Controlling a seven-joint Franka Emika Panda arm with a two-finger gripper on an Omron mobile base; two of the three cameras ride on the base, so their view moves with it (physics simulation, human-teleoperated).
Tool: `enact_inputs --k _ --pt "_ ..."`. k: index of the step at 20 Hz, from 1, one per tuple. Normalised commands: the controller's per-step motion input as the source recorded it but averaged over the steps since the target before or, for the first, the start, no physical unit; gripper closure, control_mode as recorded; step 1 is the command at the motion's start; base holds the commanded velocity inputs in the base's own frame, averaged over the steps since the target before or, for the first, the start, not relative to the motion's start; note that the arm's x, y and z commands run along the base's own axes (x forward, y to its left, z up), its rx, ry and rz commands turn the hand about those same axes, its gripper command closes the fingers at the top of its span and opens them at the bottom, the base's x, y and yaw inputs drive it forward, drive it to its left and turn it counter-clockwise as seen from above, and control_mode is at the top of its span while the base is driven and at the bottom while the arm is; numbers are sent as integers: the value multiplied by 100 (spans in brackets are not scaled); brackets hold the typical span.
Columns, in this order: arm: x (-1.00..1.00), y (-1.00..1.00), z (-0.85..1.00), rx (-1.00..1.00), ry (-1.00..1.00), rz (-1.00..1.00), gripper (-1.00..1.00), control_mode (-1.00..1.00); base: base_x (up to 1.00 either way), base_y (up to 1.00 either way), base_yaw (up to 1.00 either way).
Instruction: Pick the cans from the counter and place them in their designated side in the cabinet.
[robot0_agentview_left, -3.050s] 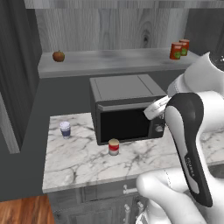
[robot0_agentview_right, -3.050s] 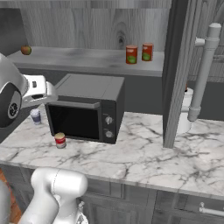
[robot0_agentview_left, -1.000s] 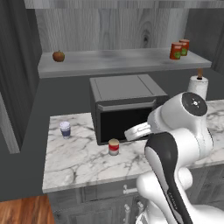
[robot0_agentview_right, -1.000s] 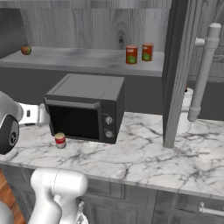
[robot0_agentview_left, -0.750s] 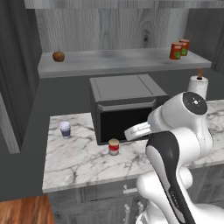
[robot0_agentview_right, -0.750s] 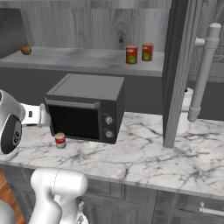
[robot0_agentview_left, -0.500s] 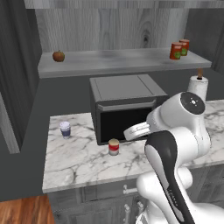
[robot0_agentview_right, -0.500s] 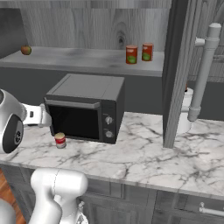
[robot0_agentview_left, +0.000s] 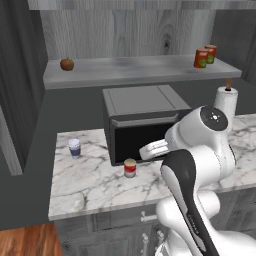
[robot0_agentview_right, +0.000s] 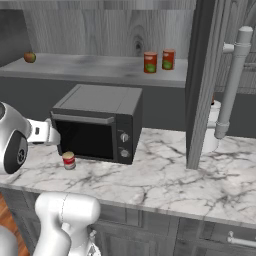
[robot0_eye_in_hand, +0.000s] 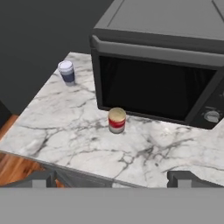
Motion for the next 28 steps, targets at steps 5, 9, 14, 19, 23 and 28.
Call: enact_inputs --k 5,9,14,19,23,28 --pt "4 0 -20 0 -3 -2 -100 -100 0 0 0" --pt "1 0 -26 0 -3 -1 -100 -100 0 0 0" --pt "1 0 -25 0 -4 0 -100 -100 0 0 0" --pt "4 0 -25 0 -5 0 -100 -100 0 0 0" --pt "4 0 -30 0 -5 0 -100 -100 0 0 0" --pt "5 1 -38 0 -6 0 -100 -100 0 0 0"
